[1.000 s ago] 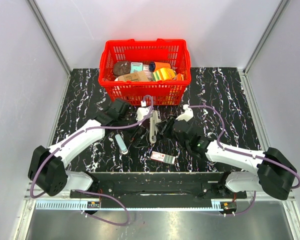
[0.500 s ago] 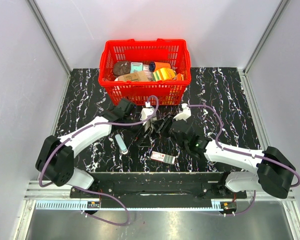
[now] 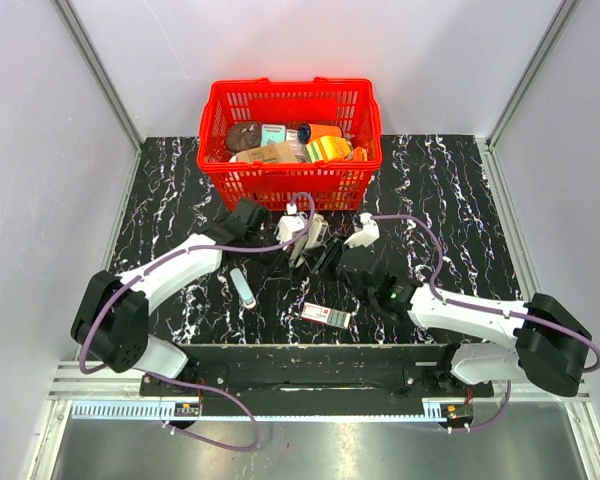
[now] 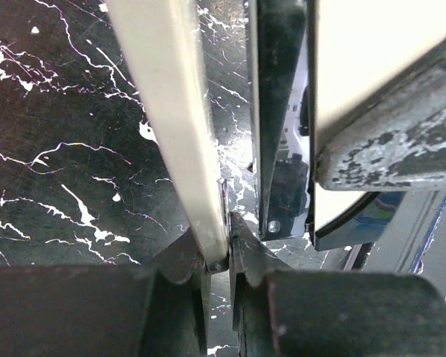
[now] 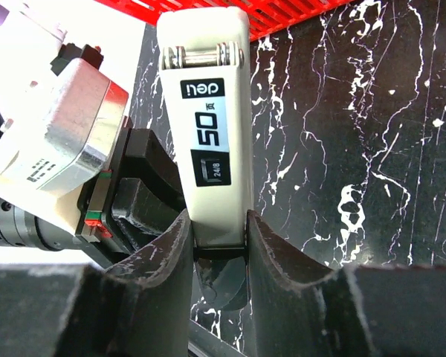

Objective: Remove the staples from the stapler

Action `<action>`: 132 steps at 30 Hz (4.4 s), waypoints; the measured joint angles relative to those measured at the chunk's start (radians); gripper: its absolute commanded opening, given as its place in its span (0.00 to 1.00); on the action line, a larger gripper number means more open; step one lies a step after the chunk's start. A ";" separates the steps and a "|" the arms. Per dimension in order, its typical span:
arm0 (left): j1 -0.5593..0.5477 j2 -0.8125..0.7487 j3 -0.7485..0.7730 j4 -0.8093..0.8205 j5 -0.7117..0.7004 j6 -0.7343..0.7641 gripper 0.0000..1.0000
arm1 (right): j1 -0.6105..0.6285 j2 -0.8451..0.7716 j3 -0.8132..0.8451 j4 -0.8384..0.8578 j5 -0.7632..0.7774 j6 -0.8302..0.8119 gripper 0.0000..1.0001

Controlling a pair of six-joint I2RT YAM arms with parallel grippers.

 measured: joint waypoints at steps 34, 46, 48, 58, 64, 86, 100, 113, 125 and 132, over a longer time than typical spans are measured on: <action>-0.022 -0.033 0.011 -0.010 -0.103 -0.063 0.00 | -0.007 0.095 0.048 -0.016 -0.094 0.045 0.42; -0.029 0.013 0.068 -0.037 -0.119 -0.067 0.00 | -0.008 -0.012 0.000 -0.085 -0.099 0.018 0.06; -0.028 0.013 0.068 -0.024 -0.129 -0.052 0.00 | -0.008 -0.050 0.000 -0.123 -0.099 -0.001 0.02; -0.026 0.013 0.030 0.049 -0.214 0.072 0.00 | -0.013 -0.108 -0.010 -0.209 -0.156 -0.103 0.02; -0.024 0.032 -0.004 0.078 -0.313 0.206 0.00 | -0.015 -0.036 0.045 -0.302 -0.224 -0.193 0.00; -0.028 0.035 -0.230 0.509 -0.508 0.578 0.00 | -0.025 -0.072 0.040 -0.517 -0.288 -0.301 0.00; -0.098 0.029 -0.049 0.227 -0.420 0.317 0.18 | -0.056 -0.117 0.068 -0.490 -0.230 -0.273 0.00; -0.143 0.000 0.057 -0.031 -0.173 0.117 0.34 | -0.255 -0.080 0.140 -0.498 -0.113 -0.249 0.00; -0.055 0.020 0.122 -0.152 -0.235 0.104 0.40 | -0.415 0.062 0.168 -0.554 -0.043 -0.373 0.00; 0.061 -0.067 0.022 -0.148 -0.357 0.166 0.44 | -0.446 0.267 0.243 -0.560 0.029 -0.428 0.00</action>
